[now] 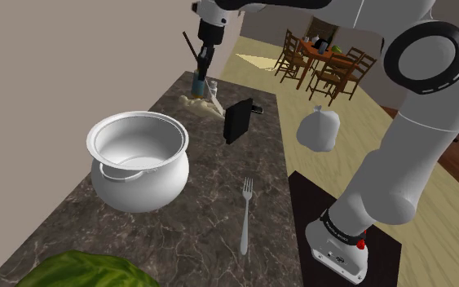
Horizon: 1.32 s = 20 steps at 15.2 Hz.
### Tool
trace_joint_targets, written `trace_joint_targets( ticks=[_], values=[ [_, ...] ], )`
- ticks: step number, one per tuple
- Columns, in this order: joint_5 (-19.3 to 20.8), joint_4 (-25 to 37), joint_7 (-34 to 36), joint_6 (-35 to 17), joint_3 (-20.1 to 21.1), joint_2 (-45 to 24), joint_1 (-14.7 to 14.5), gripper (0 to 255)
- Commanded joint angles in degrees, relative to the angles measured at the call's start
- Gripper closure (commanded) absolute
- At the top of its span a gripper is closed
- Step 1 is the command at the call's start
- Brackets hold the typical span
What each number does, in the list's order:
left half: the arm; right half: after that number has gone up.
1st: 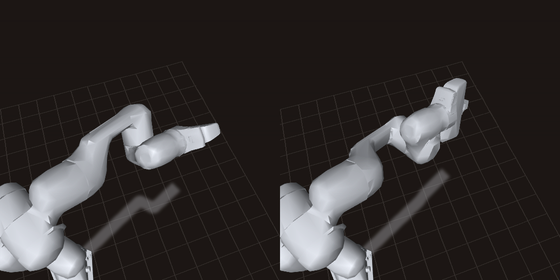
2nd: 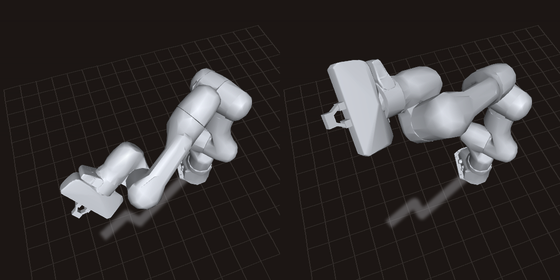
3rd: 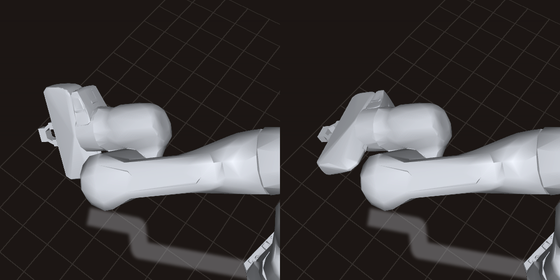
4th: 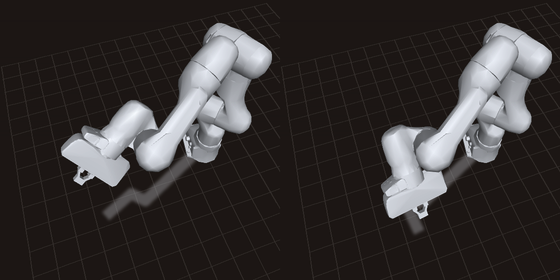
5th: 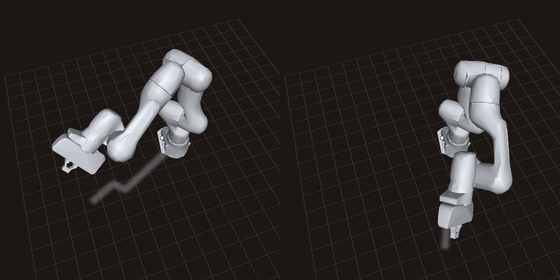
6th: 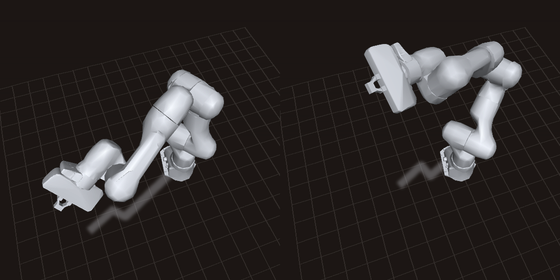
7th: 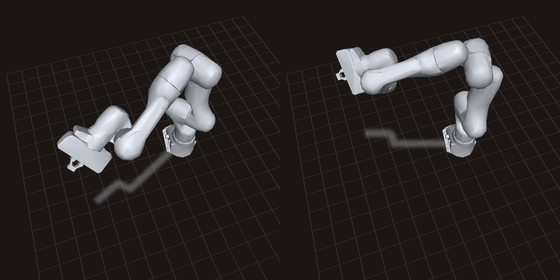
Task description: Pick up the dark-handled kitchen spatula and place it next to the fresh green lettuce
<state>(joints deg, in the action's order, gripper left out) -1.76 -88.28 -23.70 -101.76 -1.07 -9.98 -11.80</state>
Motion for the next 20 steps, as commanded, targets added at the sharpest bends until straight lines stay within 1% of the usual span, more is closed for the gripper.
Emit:
trace_joint_targets(
  ticks=[1,5,8,12,16,20],
  values=[
    [0.01,1.58,0.05,1.58,0.00,-0.03,0.00,255],
    [0.01,4.90,0.11,4.45,0.00,-0.48,0.02,255],
    [0.37,-2.65,2.82,2.56,1.10,5.25,-1.62,255],
    [0.54,-11.01,6.65,0.90,2.96,12.04,-3.60,255],
    [0.28,-17.84,10.68,0.00,5.17,18.05,-5.50,255],
    [-0.41,-23.40,14.86,-0.35,7.71,23.39,-7.38,255]
  ],
)
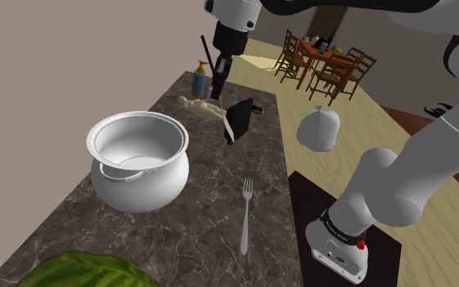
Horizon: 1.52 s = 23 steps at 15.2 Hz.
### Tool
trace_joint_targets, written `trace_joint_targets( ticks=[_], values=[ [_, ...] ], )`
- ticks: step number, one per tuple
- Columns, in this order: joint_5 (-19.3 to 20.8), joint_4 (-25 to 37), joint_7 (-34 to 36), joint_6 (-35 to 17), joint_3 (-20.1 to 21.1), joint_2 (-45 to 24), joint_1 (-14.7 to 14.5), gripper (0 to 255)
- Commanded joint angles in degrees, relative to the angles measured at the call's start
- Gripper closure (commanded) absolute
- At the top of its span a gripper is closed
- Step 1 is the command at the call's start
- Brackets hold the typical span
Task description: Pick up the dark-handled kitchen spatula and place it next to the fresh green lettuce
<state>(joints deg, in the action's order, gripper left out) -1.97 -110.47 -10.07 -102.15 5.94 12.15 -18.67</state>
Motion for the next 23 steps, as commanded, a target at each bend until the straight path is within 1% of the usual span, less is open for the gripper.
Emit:
trace_joint_targets(
  ticks=[1,6,12,17,23],
  values=[
    [-0.44,-2.42,2.30,0.03,1.37,2.50,-1.00,255],
    [-1.99,-7.43,7.81,0.29,5.00,8.01,-3.50,255],
    [-4.49,-11.25,14.83,1.08,9.93,13.10,-6.63,255],
    [-6.82,-12.66,21.05,1.88,14.49,15.89,-9.25,255],
    [-9.53,-12.26,29.00,2.73,20.55,17.27,-12.10,255]
  ],
)
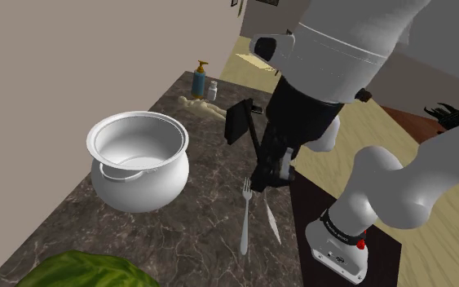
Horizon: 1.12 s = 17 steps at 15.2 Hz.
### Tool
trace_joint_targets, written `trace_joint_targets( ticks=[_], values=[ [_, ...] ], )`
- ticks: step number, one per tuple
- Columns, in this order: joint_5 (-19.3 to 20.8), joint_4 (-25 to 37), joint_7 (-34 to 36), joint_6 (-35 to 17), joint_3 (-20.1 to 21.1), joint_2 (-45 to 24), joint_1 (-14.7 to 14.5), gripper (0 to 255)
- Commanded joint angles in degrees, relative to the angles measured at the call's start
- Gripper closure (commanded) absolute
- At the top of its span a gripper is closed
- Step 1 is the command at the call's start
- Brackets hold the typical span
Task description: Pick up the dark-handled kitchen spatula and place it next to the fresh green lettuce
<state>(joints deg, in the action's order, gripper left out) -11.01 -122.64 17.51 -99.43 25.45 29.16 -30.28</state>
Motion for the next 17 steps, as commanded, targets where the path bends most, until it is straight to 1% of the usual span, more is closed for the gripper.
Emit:
trace_joint_targets(
  ticks=[1,5,17],
  values=[
    [-0.90,0.19,2.81,0.13,2.11,0.27,-0.91,255],
    [-2.14,1.74,7.91,0.46,6.18,-0.23,-2.20,255],
    [-3.37,-7.46,7.66,-8.62,7.87,-0.05,-2.84,255]
  ],
)
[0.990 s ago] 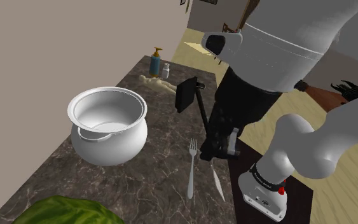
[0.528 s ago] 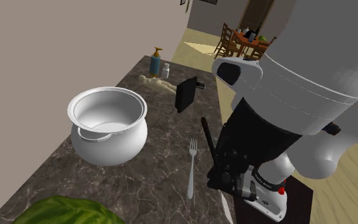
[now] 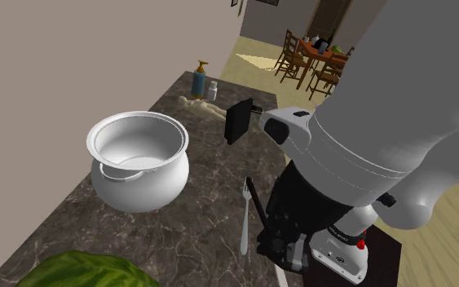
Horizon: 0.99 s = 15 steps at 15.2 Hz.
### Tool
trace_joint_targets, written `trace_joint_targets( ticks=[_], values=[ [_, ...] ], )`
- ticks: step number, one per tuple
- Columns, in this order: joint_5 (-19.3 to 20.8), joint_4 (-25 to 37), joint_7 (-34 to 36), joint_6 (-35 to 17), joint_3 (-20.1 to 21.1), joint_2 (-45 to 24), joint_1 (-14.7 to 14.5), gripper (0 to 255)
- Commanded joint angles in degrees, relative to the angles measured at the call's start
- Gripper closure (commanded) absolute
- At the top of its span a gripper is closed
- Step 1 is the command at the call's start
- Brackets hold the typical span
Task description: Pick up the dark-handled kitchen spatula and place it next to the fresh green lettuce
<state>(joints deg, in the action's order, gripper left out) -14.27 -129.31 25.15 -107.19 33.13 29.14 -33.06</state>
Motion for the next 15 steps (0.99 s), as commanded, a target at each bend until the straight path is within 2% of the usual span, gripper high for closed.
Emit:
trace_joint_targets(
  ticks=[1,15],
  values=[
    [-0.21,-1.49,0.02,-1.64,0.37,-0.12,-0.09,255],
    [-1.07,-10.13,0.45,-12.98,3.36,-2.86,-0.17,255]
  ],
)
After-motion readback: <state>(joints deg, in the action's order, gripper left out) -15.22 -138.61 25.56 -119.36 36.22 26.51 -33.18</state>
